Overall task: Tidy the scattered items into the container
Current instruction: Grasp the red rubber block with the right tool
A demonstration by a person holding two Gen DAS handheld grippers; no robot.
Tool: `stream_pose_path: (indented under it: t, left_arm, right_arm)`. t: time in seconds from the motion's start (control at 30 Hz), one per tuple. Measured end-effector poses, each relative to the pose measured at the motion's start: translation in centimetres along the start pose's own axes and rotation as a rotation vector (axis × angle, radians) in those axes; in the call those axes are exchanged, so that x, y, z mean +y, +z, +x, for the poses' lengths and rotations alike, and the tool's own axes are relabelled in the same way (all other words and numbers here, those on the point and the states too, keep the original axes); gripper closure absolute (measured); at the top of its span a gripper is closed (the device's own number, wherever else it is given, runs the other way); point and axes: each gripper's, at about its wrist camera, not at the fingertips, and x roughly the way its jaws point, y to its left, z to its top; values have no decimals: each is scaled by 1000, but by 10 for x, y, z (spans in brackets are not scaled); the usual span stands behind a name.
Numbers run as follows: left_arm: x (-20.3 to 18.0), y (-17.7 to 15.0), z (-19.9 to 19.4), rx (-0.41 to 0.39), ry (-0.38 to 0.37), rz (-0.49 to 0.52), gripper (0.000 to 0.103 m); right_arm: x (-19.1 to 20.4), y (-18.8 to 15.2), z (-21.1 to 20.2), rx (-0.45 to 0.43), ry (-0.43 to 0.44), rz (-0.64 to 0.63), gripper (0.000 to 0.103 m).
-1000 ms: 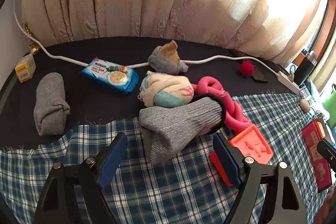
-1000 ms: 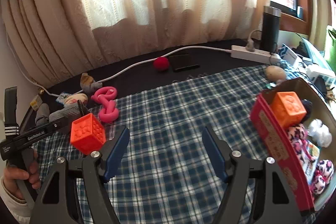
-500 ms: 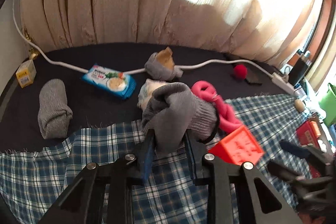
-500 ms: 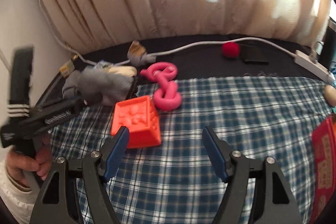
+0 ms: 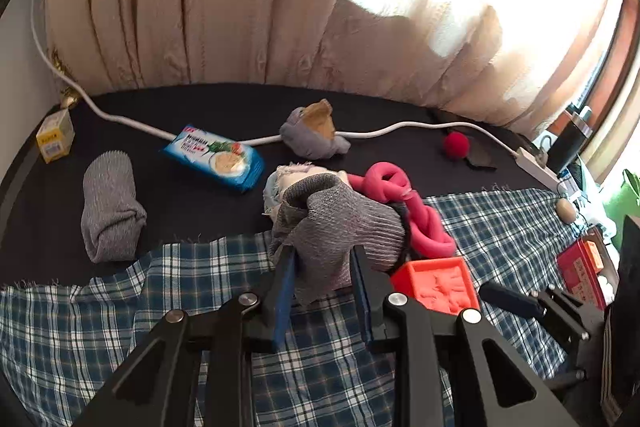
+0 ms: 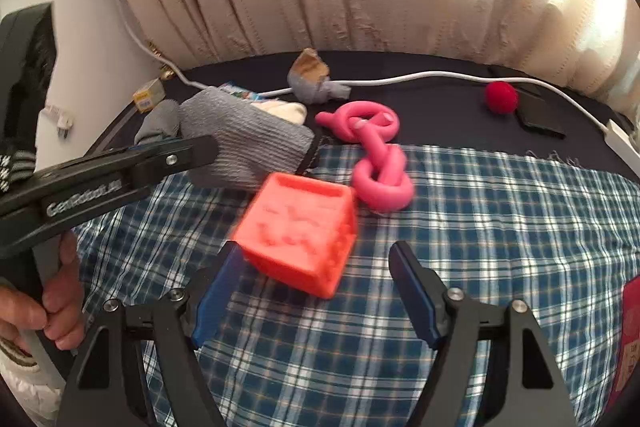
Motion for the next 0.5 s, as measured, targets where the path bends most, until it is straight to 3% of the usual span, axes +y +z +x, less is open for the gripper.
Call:
stream_pose_path:
  t: [0.1, 0.17, 0.2, 0.33, 0.37, 0.4, 0.5]
  left_arm:
    - [1, 0, 0, 6, -3, -7, 75]
    - [1, 0, 1, 10, -6, -7, 67]
    - [1, -1, 1, 10, -7, -7, 58]
    - [0, -1, 0, 8, -5, -3, 57]
    - [0, -1, -1, 9, -6, -3, 57]
    - [1, 0, -1, 10, -6, -4, 57]
    - [4, 1, -2, 6, 8, -10, 57]
  right_arm:
    - [8, 1, 7, 12, 13, -26, 24]
    - [12, 3, 15, 16, 9, -39, 25]
    - [12, 3, 19, 20, 2, -35, 25]
    - [3, 5, 31, 40, -21, 7, 26]
    - [-1, 4, 31, 45, -19, 22, 29]
    - [-4, 3, 30, 45, -23, 32, 42]
    - [-10, 0, 19, 25, -56, 37, 46]
